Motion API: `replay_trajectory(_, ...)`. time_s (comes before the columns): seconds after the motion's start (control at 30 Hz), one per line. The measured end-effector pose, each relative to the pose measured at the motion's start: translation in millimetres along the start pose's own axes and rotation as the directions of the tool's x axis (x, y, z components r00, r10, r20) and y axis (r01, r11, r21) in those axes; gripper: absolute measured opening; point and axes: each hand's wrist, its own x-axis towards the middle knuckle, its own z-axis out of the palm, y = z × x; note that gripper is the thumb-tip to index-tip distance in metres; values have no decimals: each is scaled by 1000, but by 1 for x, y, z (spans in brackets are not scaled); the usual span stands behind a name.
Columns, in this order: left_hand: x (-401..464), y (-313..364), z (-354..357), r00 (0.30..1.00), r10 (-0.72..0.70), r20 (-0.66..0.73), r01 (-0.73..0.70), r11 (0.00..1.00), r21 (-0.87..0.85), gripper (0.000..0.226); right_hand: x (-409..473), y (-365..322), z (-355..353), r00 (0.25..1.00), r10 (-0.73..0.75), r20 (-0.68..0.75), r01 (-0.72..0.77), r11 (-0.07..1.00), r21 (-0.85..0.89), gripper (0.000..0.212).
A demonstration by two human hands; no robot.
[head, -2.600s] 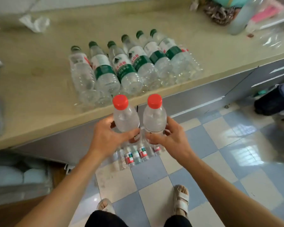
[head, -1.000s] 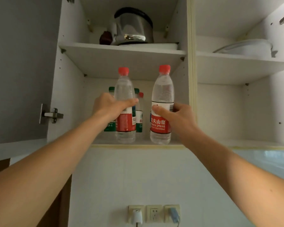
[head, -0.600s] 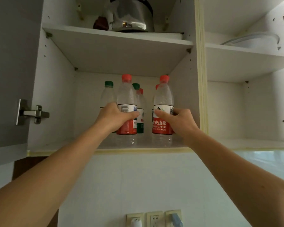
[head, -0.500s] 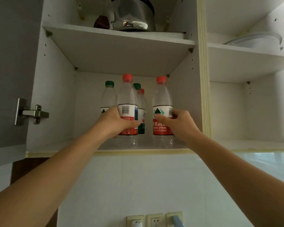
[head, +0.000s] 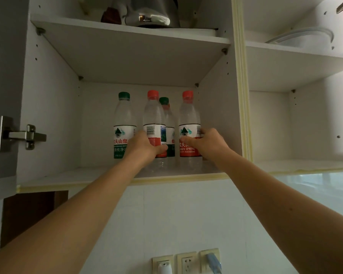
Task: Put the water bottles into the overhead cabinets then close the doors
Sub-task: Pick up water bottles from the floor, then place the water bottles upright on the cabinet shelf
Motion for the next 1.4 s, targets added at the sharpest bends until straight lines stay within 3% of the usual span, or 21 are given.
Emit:
replay_trajectory(0.3, 5, 3, 20, 999, -45, -26, 44, 999, -31, 54, 8, 11, 10, 999, 21, -33, -23, 997, -67, 42)
replay_trajectory(0.53, -11, 6, 13, 999, -42, -9, 43, 995, 88, 50, -18, 6, -1, 1000, -12, 1, 12, 975, -223, 35)
replay_trajectory(0.73, -45, 37, 0, 970, 148, -191, -127, 985, 115, 39, -76, -6, -40, 970, -231, -75, 188, 908, -374, 35)
replay_trajectory(0.83, -72, 60, 0, 956, 230, -183, -222, 973, 63, 39, -108, -11, -69, 954, -296, -44, 251, 873, -418, 24)
replay_trajectory(0.93, -109, 78, 6, 941, 281, -191, -281, 959, 25, 27, -142, -9, -93, 949, -314, -39, 276, 882, -382, 27)
replay_trajectory(1.03, -150, 84, 23, 945, 269, -186, -283, 958, -49, 21, -176, 4, -115, 964, -263, -34, 237, 912, -336, 32)
replay_trajectory(1.2, -223, 76, 65, 981, 189, -30, -191, 979, -68, 40, -231, 42, -142, 993, -113, 31, 117, 961, -249, 49)
replay_trajectory(1.4, -310, 46, 110, 987, -31, 156, 52, 990, -132, 45, -323, 104, -161, 988, 129, 86, -112, 977, -182, 50)
